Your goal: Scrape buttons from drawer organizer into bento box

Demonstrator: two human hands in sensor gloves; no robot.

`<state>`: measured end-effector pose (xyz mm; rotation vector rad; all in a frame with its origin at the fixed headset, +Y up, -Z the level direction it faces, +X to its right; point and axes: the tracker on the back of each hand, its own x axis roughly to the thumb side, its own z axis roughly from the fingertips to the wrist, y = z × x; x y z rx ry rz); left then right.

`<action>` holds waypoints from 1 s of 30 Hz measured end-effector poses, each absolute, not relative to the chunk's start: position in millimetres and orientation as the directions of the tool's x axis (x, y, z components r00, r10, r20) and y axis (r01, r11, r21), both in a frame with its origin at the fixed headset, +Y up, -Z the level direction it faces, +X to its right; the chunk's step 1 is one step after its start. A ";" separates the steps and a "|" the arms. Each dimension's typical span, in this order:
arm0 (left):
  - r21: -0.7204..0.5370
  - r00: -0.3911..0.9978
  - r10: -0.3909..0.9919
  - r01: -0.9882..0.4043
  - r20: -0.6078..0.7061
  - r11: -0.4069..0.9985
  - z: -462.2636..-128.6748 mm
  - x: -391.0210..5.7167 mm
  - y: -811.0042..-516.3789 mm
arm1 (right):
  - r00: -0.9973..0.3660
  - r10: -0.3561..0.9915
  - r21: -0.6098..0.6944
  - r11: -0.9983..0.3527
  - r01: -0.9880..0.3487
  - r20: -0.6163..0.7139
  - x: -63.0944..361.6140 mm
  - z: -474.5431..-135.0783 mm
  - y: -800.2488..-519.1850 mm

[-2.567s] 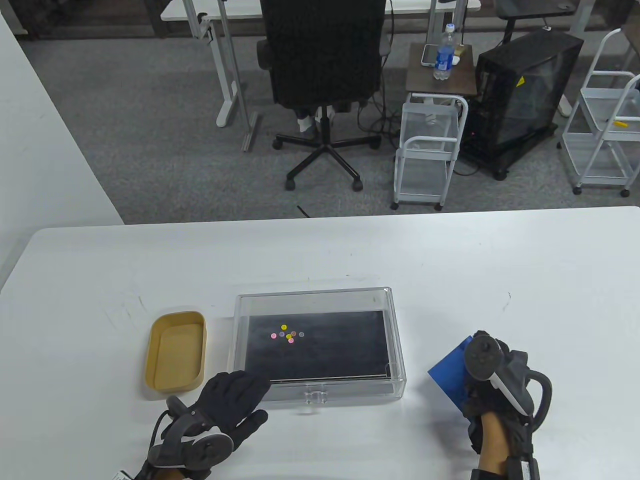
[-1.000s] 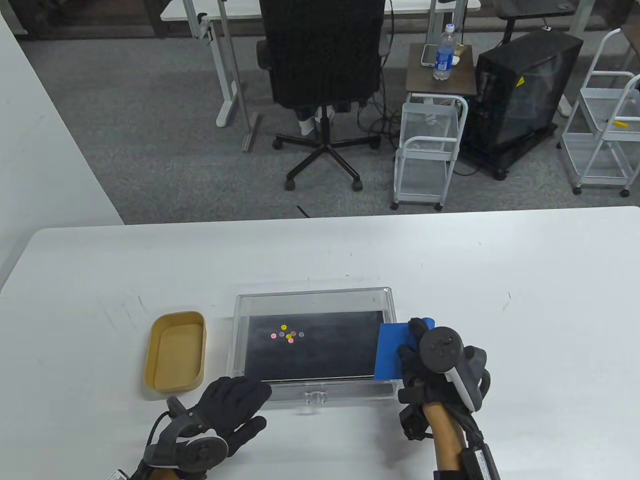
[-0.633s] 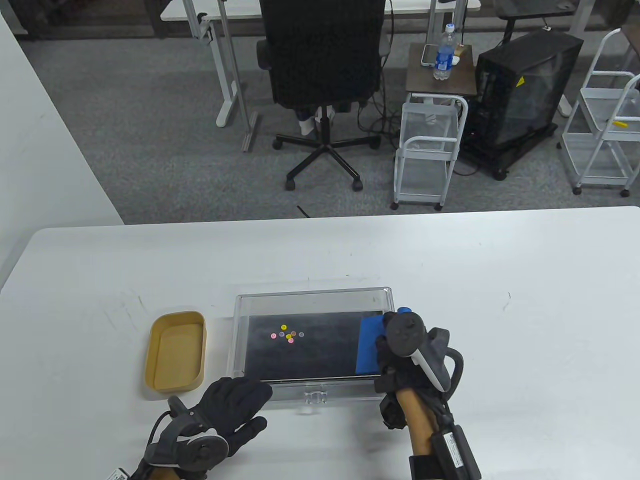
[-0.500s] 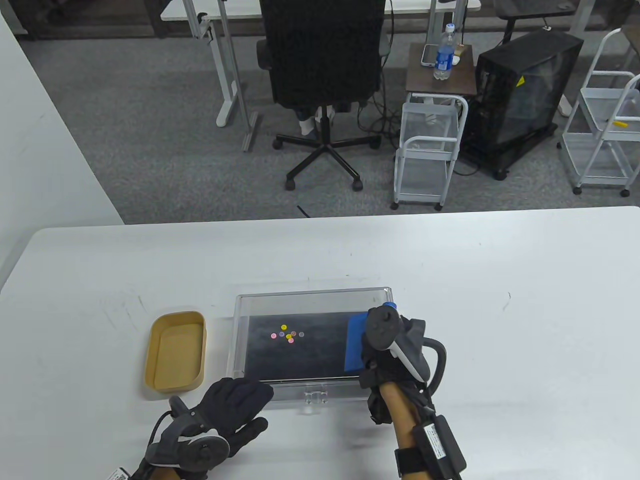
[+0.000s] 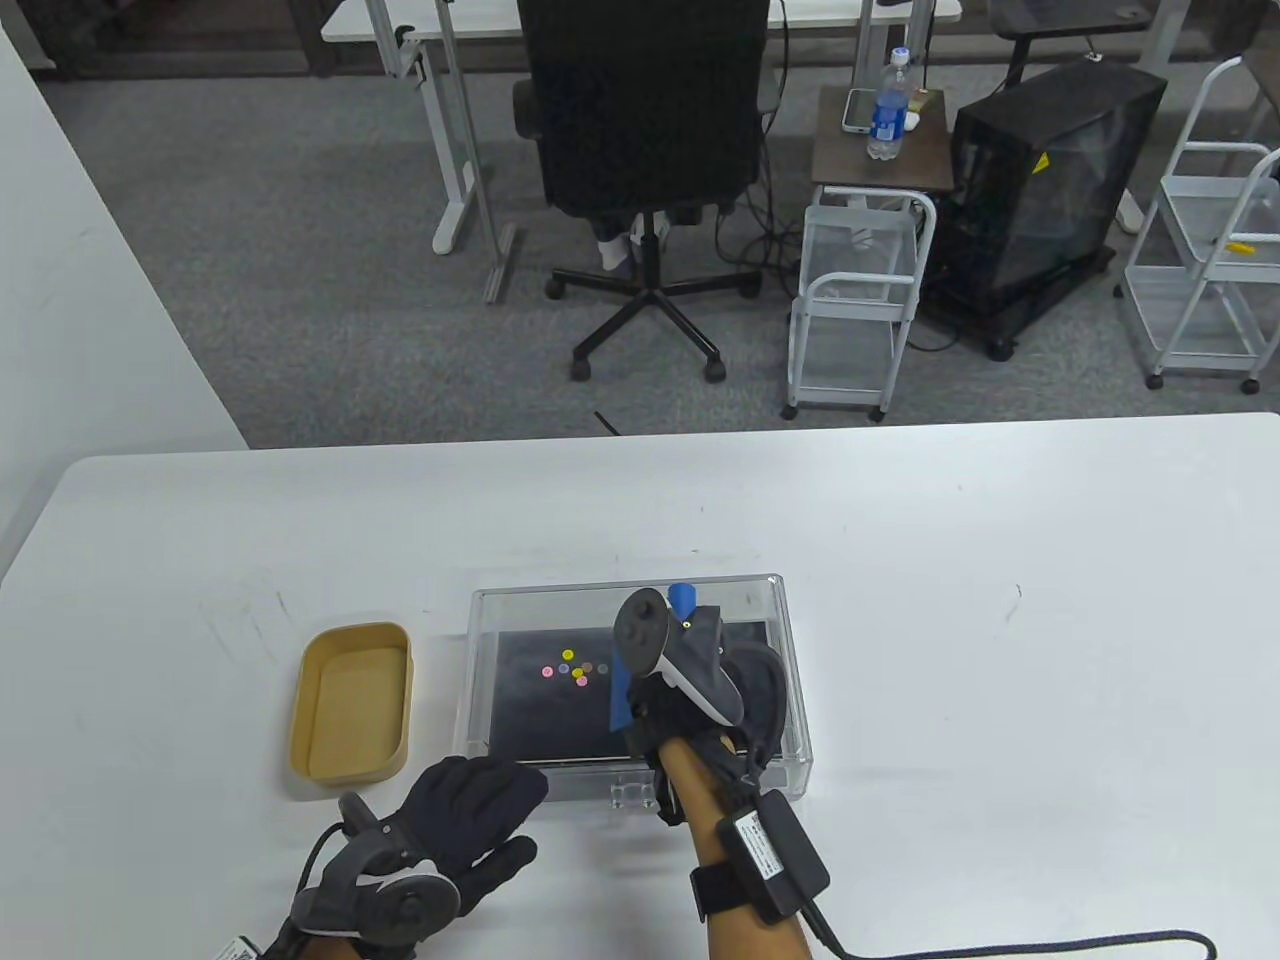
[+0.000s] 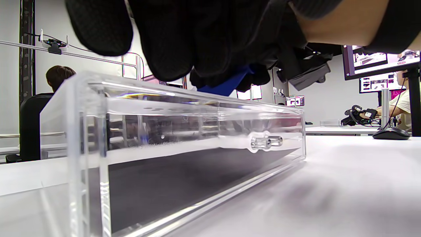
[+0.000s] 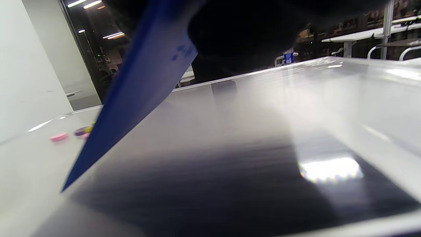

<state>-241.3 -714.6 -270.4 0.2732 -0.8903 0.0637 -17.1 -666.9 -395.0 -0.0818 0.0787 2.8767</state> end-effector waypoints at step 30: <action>0.205 0.637 -0.037 -0.192 0.770 0.960 -271.8 -245.3 -713.6 | -0.918 0.397 0.080 -0.915 -0.395 0.004 -71.5 -391.9 -678.4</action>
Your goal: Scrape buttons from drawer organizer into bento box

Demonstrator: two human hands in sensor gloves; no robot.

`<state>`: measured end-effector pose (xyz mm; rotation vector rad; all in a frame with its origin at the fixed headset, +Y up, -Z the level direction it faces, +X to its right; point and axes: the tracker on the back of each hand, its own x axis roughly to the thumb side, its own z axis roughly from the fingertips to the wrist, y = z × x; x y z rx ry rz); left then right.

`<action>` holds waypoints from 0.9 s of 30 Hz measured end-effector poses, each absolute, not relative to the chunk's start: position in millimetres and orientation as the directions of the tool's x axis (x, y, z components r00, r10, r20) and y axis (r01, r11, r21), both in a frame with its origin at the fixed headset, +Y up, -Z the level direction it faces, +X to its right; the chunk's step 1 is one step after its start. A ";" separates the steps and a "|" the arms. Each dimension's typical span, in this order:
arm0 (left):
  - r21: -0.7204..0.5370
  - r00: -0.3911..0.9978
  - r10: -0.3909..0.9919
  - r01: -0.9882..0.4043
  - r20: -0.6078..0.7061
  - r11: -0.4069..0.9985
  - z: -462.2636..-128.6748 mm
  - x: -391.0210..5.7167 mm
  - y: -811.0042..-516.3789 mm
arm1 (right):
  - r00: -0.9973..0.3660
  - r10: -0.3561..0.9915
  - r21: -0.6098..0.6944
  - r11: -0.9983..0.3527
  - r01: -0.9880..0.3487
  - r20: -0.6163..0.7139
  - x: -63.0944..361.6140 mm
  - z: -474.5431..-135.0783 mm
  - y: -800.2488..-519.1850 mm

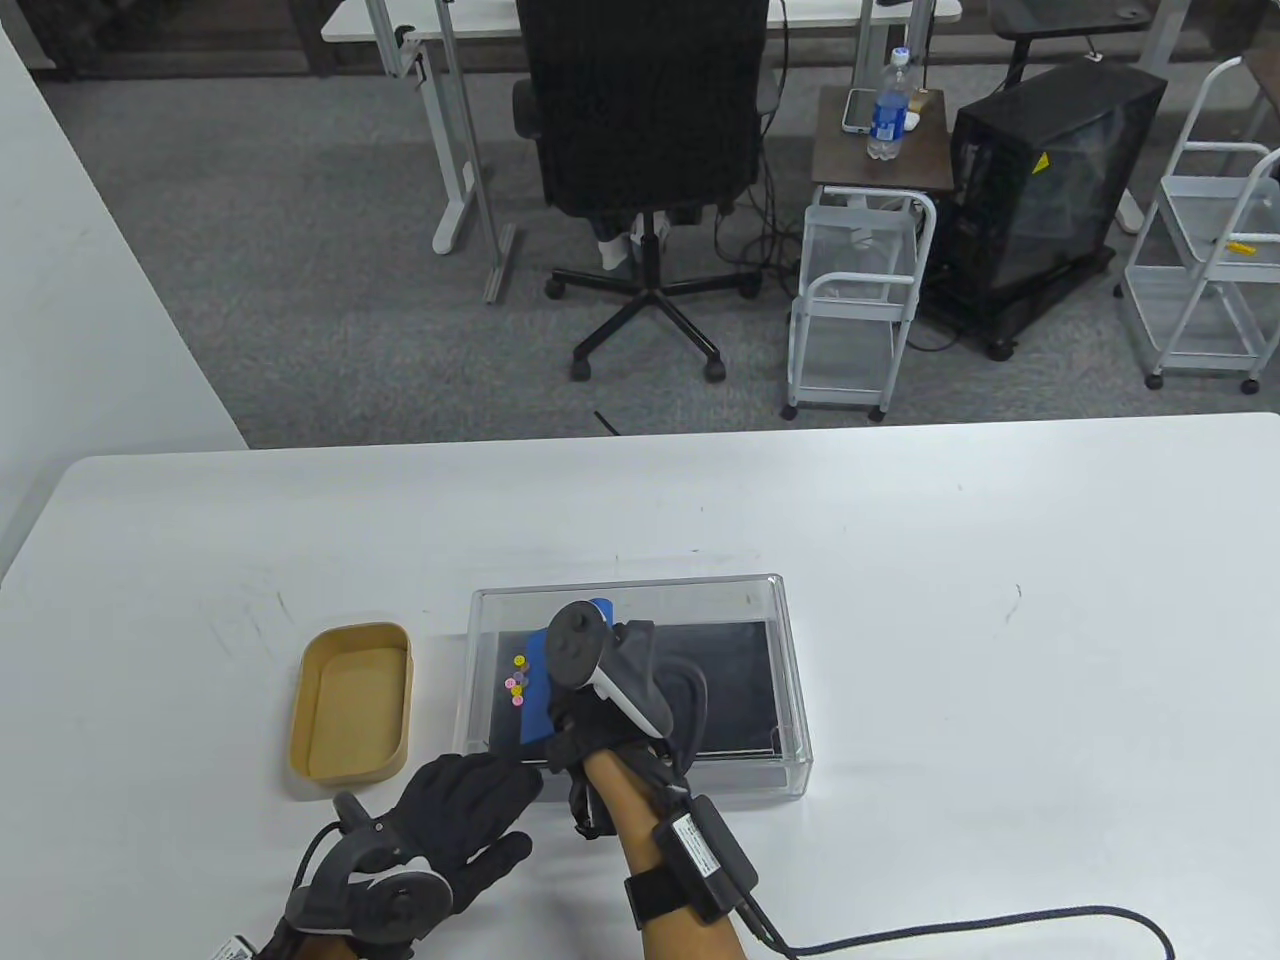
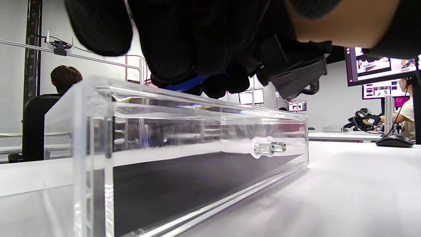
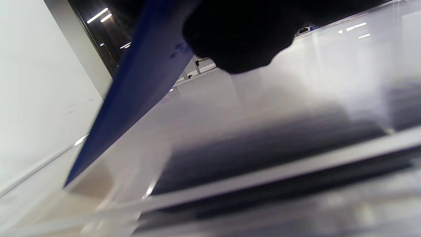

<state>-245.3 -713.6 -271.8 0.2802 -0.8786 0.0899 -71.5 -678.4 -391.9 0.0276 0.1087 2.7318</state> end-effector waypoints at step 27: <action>0.286 0.742 -0.035 -0.214 0.670 0.934 -289.4 -277.7 -696.0 | -0.854 0.518 0.120 -0.852 -0.509 0.055 -88.5 -388.3 -687.4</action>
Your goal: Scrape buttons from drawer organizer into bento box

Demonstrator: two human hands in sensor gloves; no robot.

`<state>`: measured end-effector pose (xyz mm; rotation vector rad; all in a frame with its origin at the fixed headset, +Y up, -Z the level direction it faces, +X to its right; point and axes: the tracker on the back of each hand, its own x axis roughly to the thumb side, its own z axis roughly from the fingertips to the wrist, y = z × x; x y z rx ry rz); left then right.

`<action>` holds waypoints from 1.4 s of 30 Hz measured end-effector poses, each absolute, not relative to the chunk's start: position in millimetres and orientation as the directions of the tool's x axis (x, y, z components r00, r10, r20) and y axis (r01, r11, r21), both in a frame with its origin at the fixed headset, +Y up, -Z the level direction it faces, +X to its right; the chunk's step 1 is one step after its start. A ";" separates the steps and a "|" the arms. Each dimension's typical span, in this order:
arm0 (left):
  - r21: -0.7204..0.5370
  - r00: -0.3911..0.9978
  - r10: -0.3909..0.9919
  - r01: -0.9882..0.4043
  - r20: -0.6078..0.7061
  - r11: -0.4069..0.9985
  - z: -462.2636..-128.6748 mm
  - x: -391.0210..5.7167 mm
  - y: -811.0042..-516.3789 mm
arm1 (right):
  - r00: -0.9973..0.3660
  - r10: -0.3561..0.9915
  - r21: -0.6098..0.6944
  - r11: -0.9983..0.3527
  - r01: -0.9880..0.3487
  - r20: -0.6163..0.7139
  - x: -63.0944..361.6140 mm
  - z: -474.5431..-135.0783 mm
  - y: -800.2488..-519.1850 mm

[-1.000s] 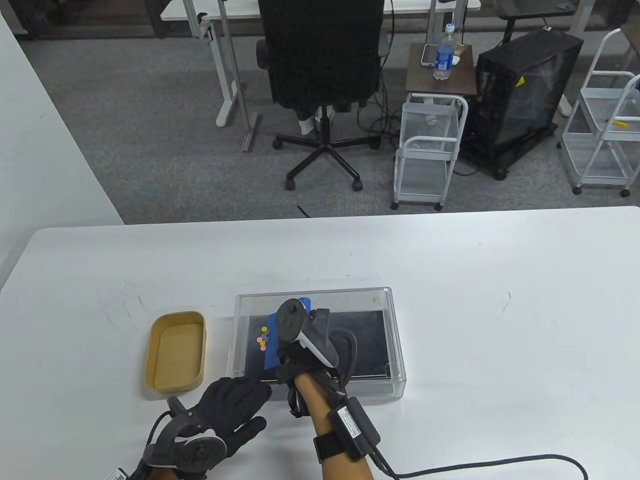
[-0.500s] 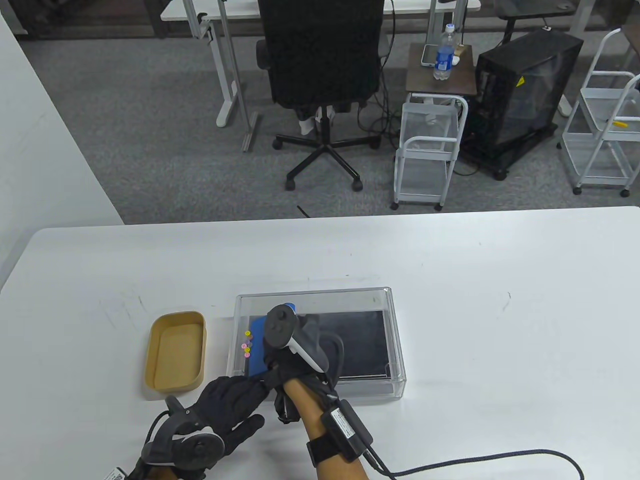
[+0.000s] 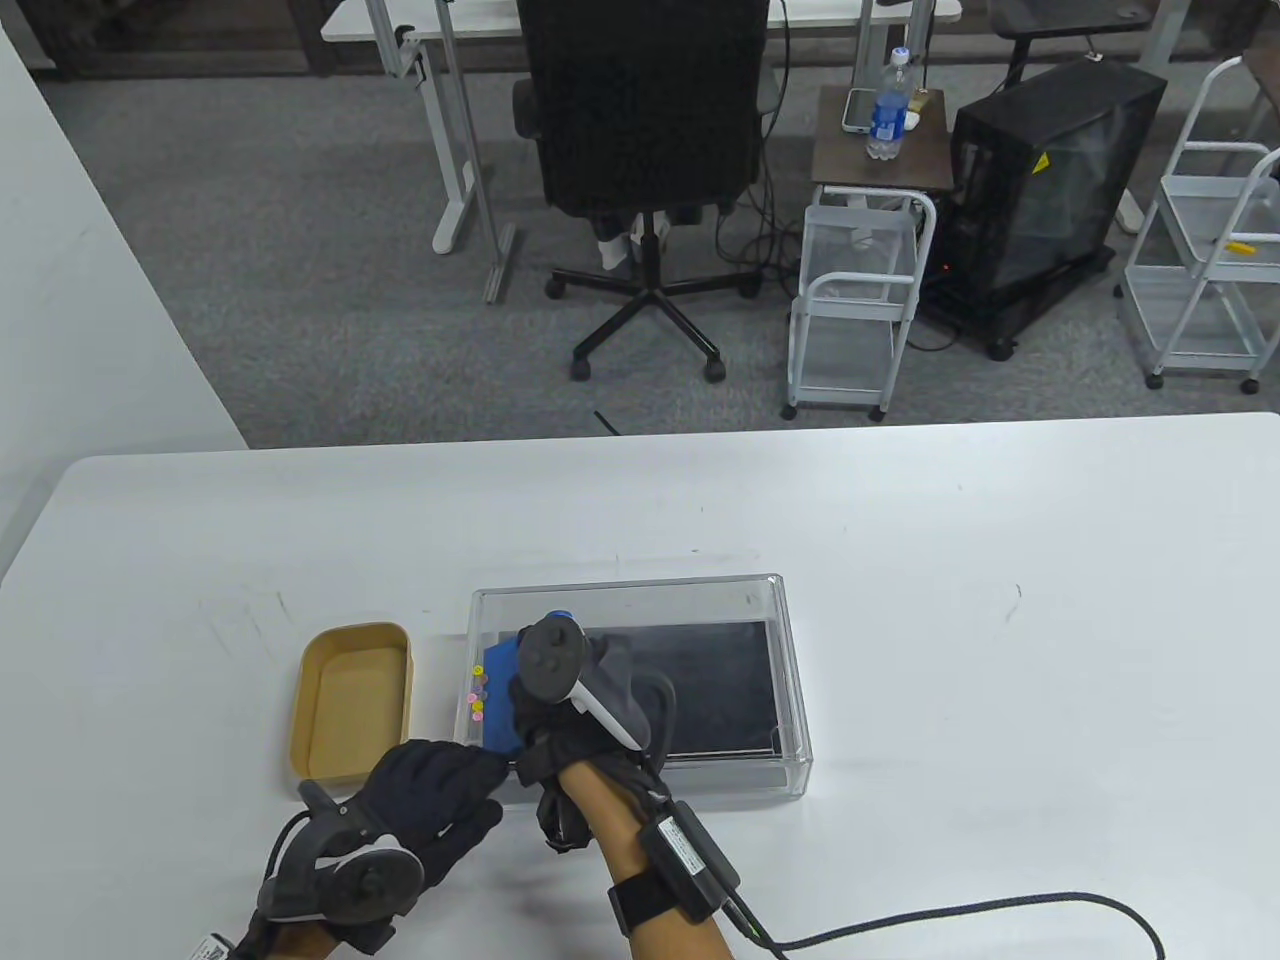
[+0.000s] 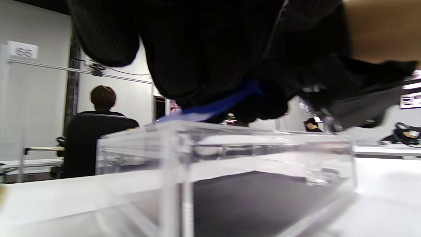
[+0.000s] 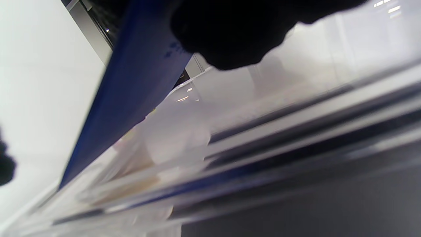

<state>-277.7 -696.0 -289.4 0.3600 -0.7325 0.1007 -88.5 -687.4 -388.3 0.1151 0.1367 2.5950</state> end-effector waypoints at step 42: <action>-0.088 0.962 -0.060 0.038 -0.266 0.995 -383.2 -411.4 -754.3 | -0.827 0.559 0.062 -0.829 -0.555 0.068 -57.7 -387.5 -673.8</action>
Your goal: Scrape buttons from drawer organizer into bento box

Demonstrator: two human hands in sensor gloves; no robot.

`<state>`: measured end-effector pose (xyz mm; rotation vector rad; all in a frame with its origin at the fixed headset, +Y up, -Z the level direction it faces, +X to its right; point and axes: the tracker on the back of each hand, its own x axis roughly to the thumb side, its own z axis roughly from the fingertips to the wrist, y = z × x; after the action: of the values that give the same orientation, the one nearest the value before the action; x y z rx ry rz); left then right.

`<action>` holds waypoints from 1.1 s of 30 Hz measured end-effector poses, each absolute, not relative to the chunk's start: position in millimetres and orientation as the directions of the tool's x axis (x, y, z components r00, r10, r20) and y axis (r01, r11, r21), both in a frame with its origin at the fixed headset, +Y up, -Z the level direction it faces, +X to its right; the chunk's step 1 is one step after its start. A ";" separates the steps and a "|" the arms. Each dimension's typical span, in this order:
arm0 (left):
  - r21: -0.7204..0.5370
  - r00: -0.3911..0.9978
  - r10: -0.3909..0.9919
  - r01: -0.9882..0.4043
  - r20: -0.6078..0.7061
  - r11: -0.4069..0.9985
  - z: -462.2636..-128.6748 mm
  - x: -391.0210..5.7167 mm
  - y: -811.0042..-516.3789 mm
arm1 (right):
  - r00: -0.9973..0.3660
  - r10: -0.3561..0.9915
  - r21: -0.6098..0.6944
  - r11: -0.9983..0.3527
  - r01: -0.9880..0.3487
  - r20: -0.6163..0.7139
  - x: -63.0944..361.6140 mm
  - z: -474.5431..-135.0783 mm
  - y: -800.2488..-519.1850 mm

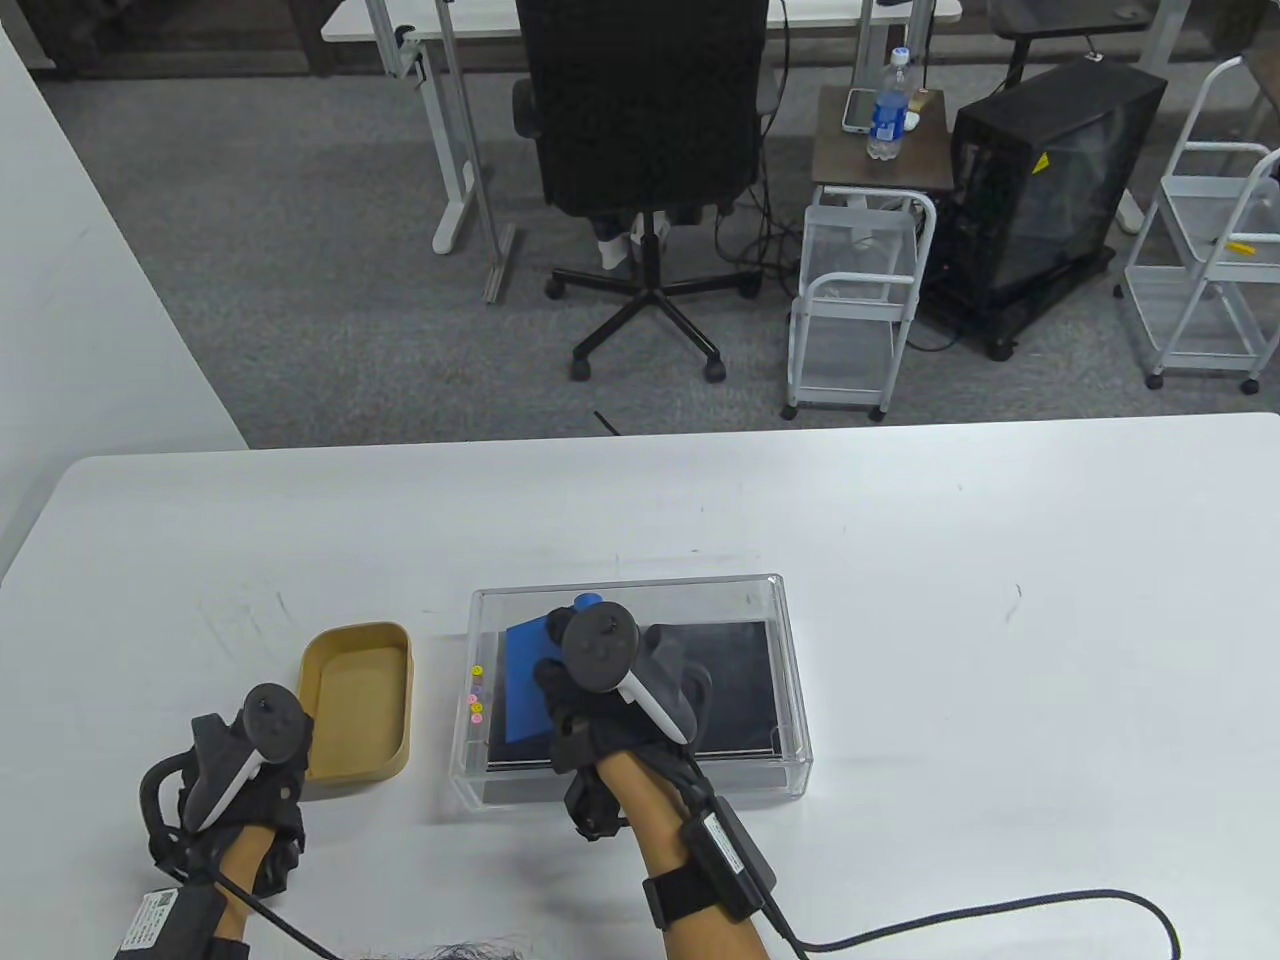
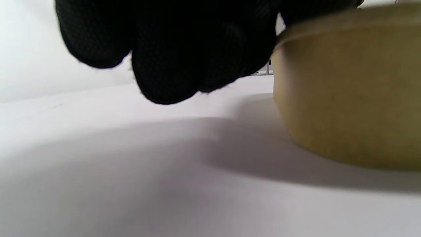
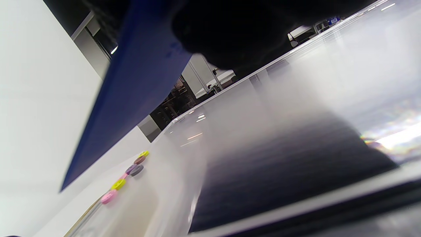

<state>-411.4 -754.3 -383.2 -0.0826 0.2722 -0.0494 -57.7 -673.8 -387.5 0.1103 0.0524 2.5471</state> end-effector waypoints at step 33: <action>0.082 0.993 0.080 -0.073 -0.086 0.994 -361.6 -379.3 -717.9 | -0.842 0.535 0.112 -0.842 -0.527 0.066 -62.9 -386.5 -680.3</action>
<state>-379.3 -717.9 -361.6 0.0787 0.0897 0.0765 -62.9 -680.3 -386.5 0.1279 0.1202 2.5742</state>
